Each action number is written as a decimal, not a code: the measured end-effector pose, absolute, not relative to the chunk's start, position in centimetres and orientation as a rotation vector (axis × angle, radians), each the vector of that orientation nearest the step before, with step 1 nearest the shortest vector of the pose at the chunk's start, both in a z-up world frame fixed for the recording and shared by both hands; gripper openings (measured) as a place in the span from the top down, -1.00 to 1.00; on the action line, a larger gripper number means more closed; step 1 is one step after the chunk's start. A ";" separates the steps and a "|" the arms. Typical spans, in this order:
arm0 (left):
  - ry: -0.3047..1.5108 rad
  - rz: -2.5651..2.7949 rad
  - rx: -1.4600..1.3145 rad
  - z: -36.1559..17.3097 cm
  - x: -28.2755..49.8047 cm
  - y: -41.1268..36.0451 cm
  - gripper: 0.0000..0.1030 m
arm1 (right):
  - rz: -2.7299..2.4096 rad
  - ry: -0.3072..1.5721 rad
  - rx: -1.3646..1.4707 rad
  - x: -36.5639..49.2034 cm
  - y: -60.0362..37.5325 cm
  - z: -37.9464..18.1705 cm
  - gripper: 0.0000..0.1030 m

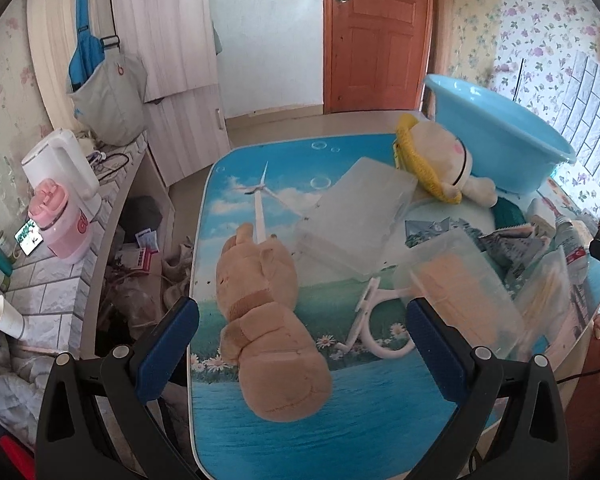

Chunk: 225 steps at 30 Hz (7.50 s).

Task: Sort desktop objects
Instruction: 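Grasp the tan plush bear with the left tool while the right tool grasps the 'face' tissue pack, then carry the bear and tissue pack to the blue basin and release both, then return both tools to the table and grasp the toothpick box with the left tool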

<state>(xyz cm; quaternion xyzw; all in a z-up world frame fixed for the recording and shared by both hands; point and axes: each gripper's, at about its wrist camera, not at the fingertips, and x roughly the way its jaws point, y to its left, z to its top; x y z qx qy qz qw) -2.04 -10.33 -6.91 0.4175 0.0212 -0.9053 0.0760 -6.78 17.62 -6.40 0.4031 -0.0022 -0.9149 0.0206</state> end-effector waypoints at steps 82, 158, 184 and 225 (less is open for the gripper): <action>0.051 -2.637 1.278 -7.5 -2.9 -10.2 0.05 | -2.632 0.025 1.168 -10.7 20.7 -8.5 -0.46; -0.086 -3.142 1.181 1.0 -13.6 5.3 -1.00 | -2.677 -0.169 0.877 -11.8 19.4 -0.9 -0.29; 0.061 -3.061 1.261 -3.0 -5.9 0.4 -1.00 | -2.683 -0.152 1.029 -6.1 19.9 -4.1 -0.29; 0.050 -2.957 1.459 -8.9 -5.1 -1.1 -1.00 | -2.630 -0.023 1.226 -7.3 15.7 -7.7 -0.49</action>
